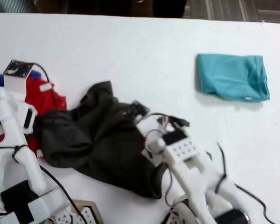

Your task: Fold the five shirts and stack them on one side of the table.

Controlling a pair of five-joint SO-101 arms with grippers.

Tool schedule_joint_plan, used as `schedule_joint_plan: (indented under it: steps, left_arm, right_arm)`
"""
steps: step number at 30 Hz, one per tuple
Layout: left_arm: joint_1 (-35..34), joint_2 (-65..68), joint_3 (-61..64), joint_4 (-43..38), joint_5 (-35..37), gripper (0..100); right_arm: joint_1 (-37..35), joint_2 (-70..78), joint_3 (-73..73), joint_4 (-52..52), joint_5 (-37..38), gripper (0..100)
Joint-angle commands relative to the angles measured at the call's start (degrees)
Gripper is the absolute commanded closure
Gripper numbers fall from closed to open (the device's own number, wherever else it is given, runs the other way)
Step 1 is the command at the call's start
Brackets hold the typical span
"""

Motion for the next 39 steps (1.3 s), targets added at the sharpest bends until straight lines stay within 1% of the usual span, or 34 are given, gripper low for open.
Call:
schedule_joint_plan:
  steps: [1, 3, 4, 5, 6, 8, 9, 10, 11, 13, 15, 19, 21, 24, 27, 31, 34, 36, 39]
  left_arm:
    - [0.79, -0.35, -2.59, 0.7, 0.79, 79]
    - [0.79, -0.35, -2.59, 0.7, 0.79, 79]
    - [0.79, -0.35, -2.59, 0.7, 0.79, 79]
    - [0.79, -0.35, -2.59, 0.7, 0.79, 79]
    - [0.79, -0.35, -2.59, 0.7, 0.79, 79]
    - [0.79, -0.35, -2.59, 0.7, 0.7, 79]
    - [0.79, -0.35, -2.59, 0.7, 0.62, 79]
    - [0.79, -0.35, -2.59, 0.7, 0.62, 79]
    - [0.79, -0.35, -2.51, 0.7, 0.62, 79]
    - [0.79, -0.35, -2.33, 0.7, 0.62, 79]
    - [0.79, -0.35, -2.15, 0.7, 0.62, 79]
    - [0.79, -0.35, -2.15, 0.62, 0.53, 79]
    - [0.79, -0.26, -2.15, 0.62, 0.53, 79]
    - [0.79, -0.26, -2.15, 0.53, 0.53, 79]
    - [0.79, -0.18, -1.98, -0.88, 0.7, 79]
    - [1.93, -0.18, 2.15, -4.92, 0.79, 79]
    - [2.02, -0.18, 8.75, -11.87, 0.79, 79]
    - [1.76, -0.18, 13.41, -18.11, 0.44, 79]
    - [1.67, -0.18, 18.33, -24.7, 0.35, 79]
  right_arm:
    - [-1.45, 8.4, -4.92, -0.84, -0.44, 58.4]
    - [-1.19, 13.14, -6.33, -1.1, -0.44, 59.5]
    - [-0.92, 15.52, -7.03, -0.92, -0.44, 62.4]
    - [-0.13, 17.54, -7.65, -0.92, -0.44, 67.7]
    - [0.75, 19.56, -8.26, -0.92, -0.44, 75.4]
    - [3.21, 22.9, -9.76, -1.1, -0.44, 95.4]
    - [5.05, 24.13, -10.55, -0.84, -0.53, 99.8]
    - [6.99, 25.1, -11.25, -0.57, -0.53, 94.7]
    - [9.1, 25.36, -11.87, 0.04, -0.44, 93.1]
    - [13.58, 25.36, -13.19, 0.4, -0.44, 98.8]
    - [18.15, 25.36, -15.12, 1.63, 0.09, 97.4]
    - [27.65, 25.27, -19.69, 4.62, 7.56, 97.8]
    - [33.63, 25.27, -23.03, 5.85, 10.29, 97.8]
    - [42.42, 25.27, -29.27, 7.25, 12.92, 97.8]
    - [48.4, 25.27, -34.99, 9.63, 13.71, 97.8]
    - [48.92, 25.27, -37.71, 14.73, 13.71, 97.4]
    - [47.52, 25.27, -37.71, 16.22, 13.8, 95.5]
    - [46.55, 24.84, -37.63, 16.48, 14.15, 88.9]
    - [44.62, 21.41, -37.36, 17.36, 15.65, 72.9]
